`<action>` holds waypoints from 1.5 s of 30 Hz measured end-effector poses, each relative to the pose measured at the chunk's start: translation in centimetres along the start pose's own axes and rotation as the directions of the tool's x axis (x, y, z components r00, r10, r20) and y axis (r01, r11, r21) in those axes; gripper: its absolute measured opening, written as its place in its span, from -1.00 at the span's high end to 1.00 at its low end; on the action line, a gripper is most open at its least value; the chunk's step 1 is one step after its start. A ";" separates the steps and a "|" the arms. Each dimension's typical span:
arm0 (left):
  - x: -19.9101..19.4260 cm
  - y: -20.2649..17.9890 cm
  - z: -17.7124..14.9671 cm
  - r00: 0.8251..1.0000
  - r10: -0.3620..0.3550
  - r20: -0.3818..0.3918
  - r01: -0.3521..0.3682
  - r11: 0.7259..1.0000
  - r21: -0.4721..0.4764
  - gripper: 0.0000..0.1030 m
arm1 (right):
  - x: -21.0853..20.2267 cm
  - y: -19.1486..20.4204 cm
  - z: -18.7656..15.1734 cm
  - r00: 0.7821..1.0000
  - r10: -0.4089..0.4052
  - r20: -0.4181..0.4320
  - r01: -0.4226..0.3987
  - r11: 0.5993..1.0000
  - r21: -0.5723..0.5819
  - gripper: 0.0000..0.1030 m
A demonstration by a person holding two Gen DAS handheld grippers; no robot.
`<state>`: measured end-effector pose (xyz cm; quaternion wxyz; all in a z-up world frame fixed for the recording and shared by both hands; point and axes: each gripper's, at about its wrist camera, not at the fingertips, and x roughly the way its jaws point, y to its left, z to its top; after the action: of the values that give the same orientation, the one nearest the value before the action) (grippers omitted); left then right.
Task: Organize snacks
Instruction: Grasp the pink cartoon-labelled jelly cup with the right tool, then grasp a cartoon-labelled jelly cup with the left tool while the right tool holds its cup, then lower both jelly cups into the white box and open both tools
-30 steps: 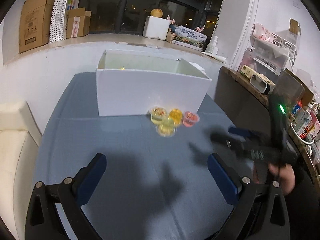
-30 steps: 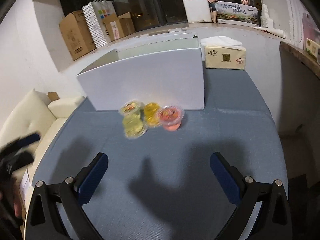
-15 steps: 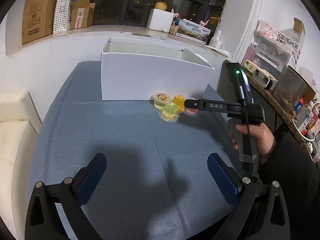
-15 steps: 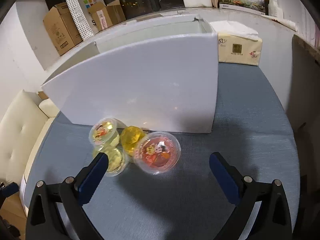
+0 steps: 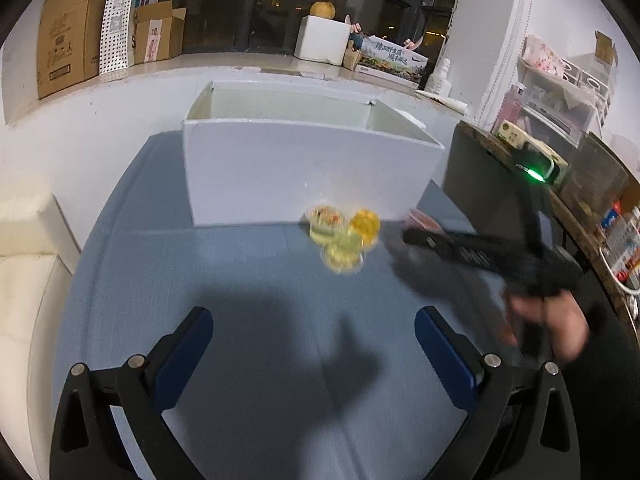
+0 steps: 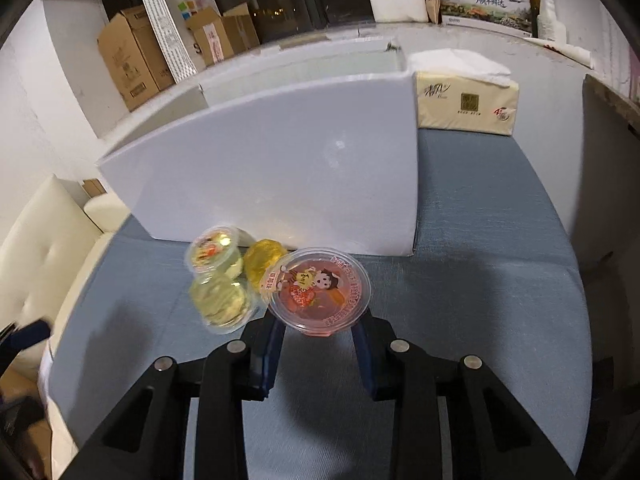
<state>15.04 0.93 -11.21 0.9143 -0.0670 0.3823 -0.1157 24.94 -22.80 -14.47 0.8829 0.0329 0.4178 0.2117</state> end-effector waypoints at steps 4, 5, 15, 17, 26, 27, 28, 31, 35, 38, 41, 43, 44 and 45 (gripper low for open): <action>3.2 -0.4 2.6 1.000 0.000 -0.007 0.000 1.000 -0.030 -1.00 | -3.4 0.8 -1.5 0.998 0.039 0.047 -0.039 0.999 0.001 0.32; 4.2 -0.6 3.3 1.000 0.019 -0.020 -0.019 1.000 -0.022 -1.00 | -4.2 1.0 -1.9 0.997 0.044 0.059 -0.044 0.999 0.000 0.32; 12.1 -1.1 7.0 0.983 0.150 -0.109 -0.148 0.989 0.023 -0.99 | -9.0 0.6 -4.3 0.991 0.054 0.125 -0.059 0.998 0.039 0.32; 13.1 -1.0 6.9 0.983 0.135 -0.127 -0.135 0.991 0.009 -0.99 | -9.2 0.3 -4.6 0.990 0.060 0.129 -0.067 0.996 0.054 0.32; 14.4 -1.2 7.3 0.992 0.078 -0.100 -0.082 0.996 -0.030 -0.04 | -9.3 -0.6 -5.5 0.990 0.058 0.129 -0.068 0.994 0.081 0.32; 14.5 -1.2 7.3 0.992 0.070 -0.104 -0.074 0.997 -0.031 0.00 | -9.3 -0.6 -5.5 0.990 0.061 0.127 -0.072 0.994 0.083 0.32; 14.5 -1.1 7.2 0.992 0.069 -0.104 -0.072 0.997 -0.026 0.00 | -9.3 -0.6 -5.6 0.990 0.065 0.128 -0.076 0.994 0.084 0.32; 13.9 -1.5 6.8 0.993 0.073 -0.092 -0.072 0.997 0.012 0.00 | -9.5 -0.2 -5.5 0.989 0.065 0.135 -0.075 0.995 0.071 0.32; 12.1 -1.8 6.2 0.997 0.058 -0.045 -0.057 0.998 0.019 0.00 | -9.7 0.3 -5.4 0.988 0.073 0.139 -0.082 0.995 0.058 0.32; 9.6 -2.4 6.1 0.999 0.049 0.005 -0.049 0.998 0.050 0.00 | -9.8 0.7 -5.2 0.987 0.074 0.140 -0.081 0.996 0.048 0.32; 6.5 -3.2 6.1 0.998 0.027 0.057 -0.032 0.996 0.082 0.00 | -9.8 1.2 -4.8 0.987 0.073 0.144 -0.079 0.996 0.039 0.32; 4.3 -3.5 5.6 0.996 0.017 0.085 -0.026 0.994 0.102 0.00 | -9.8 1.8 -4.6 0.986 0.081 0.148 -0.087 0.996 0.029 0.32; 3.1 -3.6 5.2 0.995 0.009 0.098 -0.019 0.994 0.107 0.00 | -9.8 2.2 -4.4 0.985 0.082 0.151 -0.086 0.996 0.020 0.32; 2.2 -3.7 4.9 0.994 -0.002 0.106 -0.010 0.994 0.108 0.00 | -9.8 2.4 -4.3 0.985 0.080 0.152 -0.083 0.996 0.014 0.32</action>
<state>19.47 -3.10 -8.50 0.9357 -0.0225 0.3268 -0.1308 15.35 -25.07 -9.63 0.9023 0.0751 0.3500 0.2403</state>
